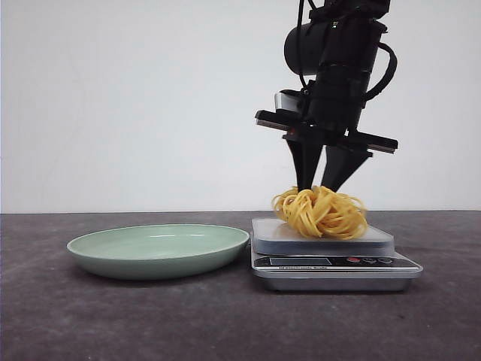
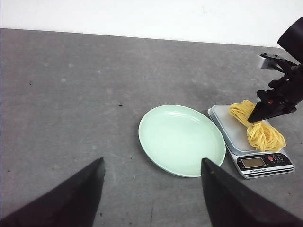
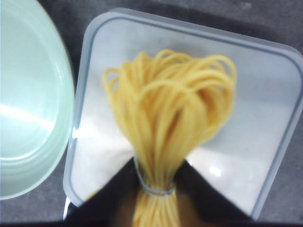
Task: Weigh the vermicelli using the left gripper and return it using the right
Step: 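Close the right gripper on the vermicelli bundle, then lift the vermicelli with the right gripper and carry it over the plate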
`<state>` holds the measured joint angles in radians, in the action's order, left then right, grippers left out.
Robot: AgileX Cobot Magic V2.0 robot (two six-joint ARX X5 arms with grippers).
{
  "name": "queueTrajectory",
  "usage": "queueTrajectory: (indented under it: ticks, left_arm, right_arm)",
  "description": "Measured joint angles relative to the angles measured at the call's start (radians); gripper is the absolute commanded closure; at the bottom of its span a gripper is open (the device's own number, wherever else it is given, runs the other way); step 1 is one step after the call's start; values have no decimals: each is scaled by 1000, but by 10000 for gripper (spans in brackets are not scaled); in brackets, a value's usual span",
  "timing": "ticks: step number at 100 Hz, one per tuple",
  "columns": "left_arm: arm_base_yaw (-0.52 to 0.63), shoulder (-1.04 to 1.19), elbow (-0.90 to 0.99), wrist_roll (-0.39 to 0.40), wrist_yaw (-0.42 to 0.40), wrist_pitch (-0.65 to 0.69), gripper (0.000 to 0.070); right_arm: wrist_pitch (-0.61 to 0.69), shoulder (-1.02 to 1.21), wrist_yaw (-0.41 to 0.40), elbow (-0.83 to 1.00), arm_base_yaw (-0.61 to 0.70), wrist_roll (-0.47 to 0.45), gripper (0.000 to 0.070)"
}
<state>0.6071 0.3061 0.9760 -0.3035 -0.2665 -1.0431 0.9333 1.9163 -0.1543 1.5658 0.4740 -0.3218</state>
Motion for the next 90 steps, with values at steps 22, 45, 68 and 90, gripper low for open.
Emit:
queueTrajectory:
  ticks: [22, 45, 68, 90]
  left_arm:
    - [0, 0, 0, 0, 0, 0, 323]
    - [0, 0, 0, 0, 0, 0, 323]
    - [0, 0, 0, 0, 0, 0, 323]
    - [0, 0, 0, 0, 0, 0, 323]
  right_arm:
    - [-3, 0, 1, 1, 1, 0, 697]
    - [-1, -21, 5, 18, 18, 11, 697]
    - [1, -65, 5, 122, 109, 34, 697]
    - [-50, -66, -14, 211, 218, 34, 697]
